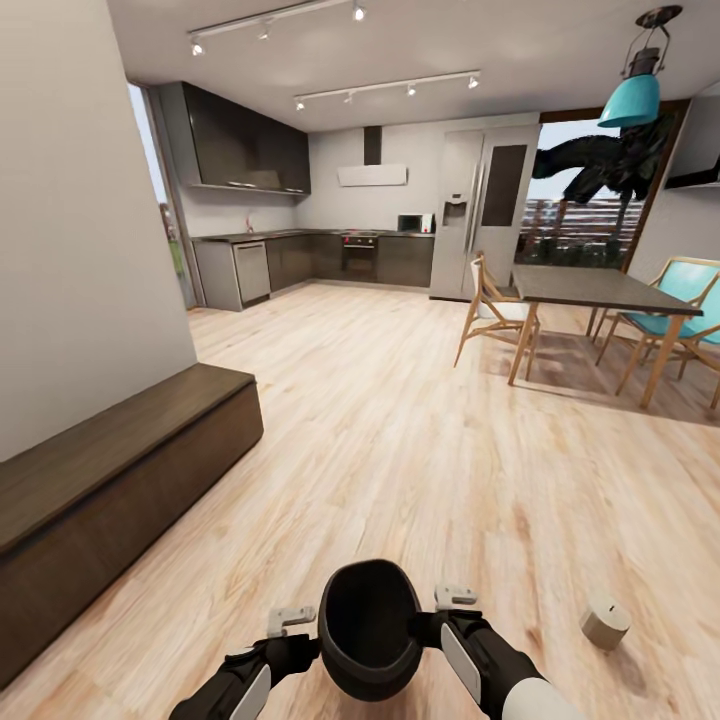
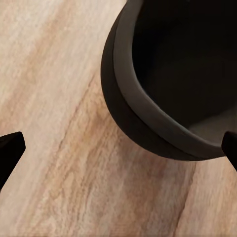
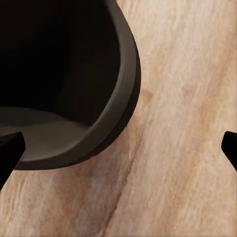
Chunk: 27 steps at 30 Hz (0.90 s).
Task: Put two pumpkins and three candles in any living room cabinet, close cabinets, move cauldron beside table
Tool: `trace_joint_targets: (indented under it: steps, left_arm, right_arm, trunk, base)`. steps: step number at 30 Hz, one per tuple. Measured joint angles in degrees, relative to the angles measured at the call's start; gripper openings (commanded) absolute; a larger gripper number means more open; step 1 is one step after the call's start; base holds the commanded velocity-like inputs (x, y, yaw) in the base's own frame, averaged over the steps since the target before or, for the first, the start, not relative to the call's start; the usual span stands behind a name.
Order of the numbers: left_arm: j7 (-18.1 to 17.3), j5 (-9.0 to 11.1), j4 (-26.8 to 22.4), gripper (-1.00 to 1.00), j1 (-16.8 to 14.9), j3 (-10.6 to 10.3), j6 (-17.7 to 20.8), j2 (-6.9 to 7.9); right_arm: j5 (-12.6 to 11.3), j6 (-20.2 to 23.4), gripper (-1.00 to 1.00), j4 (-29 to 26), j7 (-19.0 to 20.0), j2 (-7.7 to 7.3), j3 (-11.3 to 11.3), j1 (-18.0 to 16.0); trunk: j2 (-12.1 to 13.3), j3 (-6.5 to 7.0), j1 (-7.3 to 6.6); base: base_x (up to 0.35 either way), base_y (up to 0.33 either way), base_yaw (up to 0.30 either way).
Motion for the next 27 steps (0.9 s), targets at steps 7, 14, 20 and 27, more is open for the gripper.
trace_joint_targets:
  steps: [7, 14, 20, 27]
  left_arm:
    - [0.0, 0.0, 0.0, 1.0, 0.0, 0.0, 0.0, 0.0]
    - [0.0, 0.0, 0.0, 1.0, 0.0, 0.0, 0.0, -0.01]
    - [0.6, 0.2, 0.0, 1.0, 0.0, 0.0, 0.0, -0.51]
    - [0.8, 0.9, 0.0, 1.0, 0.0, 0.1, 0.1, -1.03]
  right_arm:
    - [0.1, 0.1, 1.0, 0.0, 0.0, 0.0, 0.1, 0.0]
    - [0.3, 0.1, 1.0, 0.0, 0.0, 0.07, 0.3, 0.0]
    - [1.2, -0.1, 1.0, 0.0, 0.1, 0.16, 1.7, 0.1]
    - [1.3, -0.1, 1.0, 0.0, 0.2, 0.18, 3.2, 0.1]
  trunk:
    - [0.0, 0.0, 0.01]
    - [0.0, 0.0, 0.01]
    - [0.0, 0.0, 0.01]
    - [0.0, 0.0, 0.01]
  base:
    - [0.079, -0.003, 0.0]
    - [0.003, -0.117, 0.0]
    - [0.0, -0.012, 0.0]
    - [0.0, 0.0, 0.0]
